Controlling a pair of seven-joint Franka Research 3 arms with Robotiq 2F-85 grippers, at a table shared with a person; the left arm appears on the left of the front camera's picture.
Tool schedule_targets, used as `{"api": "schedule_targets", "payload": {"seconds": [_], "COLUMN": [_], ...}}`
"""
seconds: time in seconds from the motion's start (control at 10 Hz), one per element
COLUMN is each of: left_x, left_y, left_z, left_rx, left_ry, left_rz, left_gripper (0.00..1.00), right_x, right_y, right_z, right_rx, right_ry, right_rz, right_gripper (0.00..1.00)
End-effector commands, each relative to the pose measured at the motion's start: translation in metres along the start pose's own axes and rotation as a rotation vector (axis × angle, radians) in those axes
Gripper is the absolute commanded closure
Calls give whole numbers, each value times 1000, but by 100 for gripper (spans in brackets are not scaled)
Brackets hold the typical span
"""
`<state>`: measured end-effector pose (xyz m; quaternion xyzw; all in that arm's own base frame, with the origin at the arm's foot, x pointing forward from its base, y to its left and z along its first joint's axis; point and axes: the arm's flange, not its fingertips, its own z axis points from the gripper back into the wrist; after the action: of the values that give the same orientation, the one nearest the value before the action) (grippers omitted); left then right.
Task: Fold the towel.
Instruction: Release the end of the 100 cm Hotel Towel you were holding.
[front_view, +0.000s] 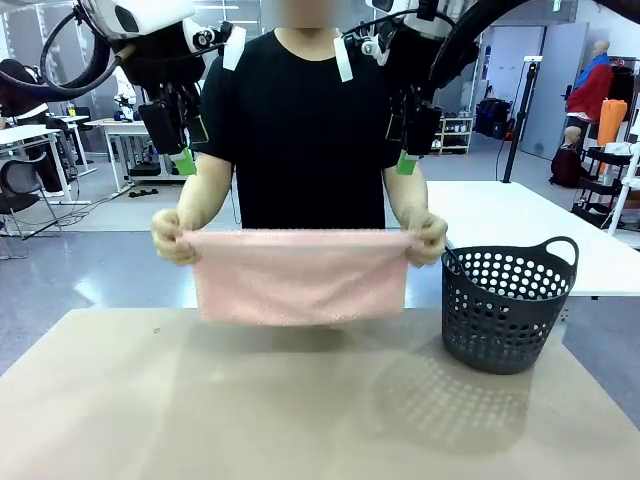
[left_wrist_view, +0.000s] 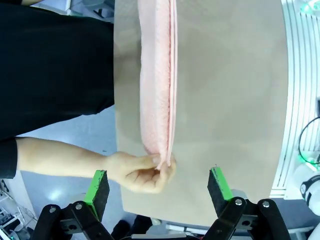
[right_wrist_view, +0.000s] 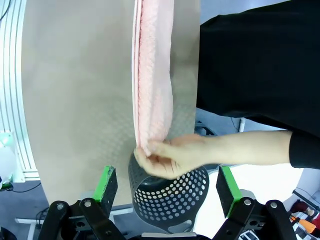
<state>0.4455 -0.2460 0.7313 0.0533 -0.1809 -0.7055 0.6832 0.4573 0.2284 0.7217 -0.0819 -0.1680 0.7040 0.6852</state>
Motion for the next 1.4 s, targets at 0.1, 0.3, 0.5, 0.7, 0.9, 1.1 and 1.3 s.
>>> {"api": "schedule_targets", "payload": {"seconds": [0.1,0.3,0.5,0.7,0.9,1.1,1.3], "left_x": [-3,-6,-12,-22,-53,-107,-153], "left_y": [2,2,-4,-8,-14,-32,-54], "left_z": [7,12,27,39,58,87,100], "left_rx": [-25,-13,10,39,53,122,130], "left_ry": [-13,-16,-16,-23,-58,-89,-135], "left_rz": [1,16,74,145,274,492,657], "left_gripper": [0,0,0,0,0,0,0], "right_x": [0,-4,-12,-24,-54,-104,-150], "right_y": [-2,-4,-5,-6,-8,-1,12], "right_z": [5,6,15,19,35,60,77], "right_rx": [11,5,-15,-22,-39,-62,-72], "right_ry": [16,12,4,6,-13,-77,-124], "right_rz": [16,-10,-54,-104,-223,-406,-597], "right_gripper": [0,0,0,0,0,0,0]}}
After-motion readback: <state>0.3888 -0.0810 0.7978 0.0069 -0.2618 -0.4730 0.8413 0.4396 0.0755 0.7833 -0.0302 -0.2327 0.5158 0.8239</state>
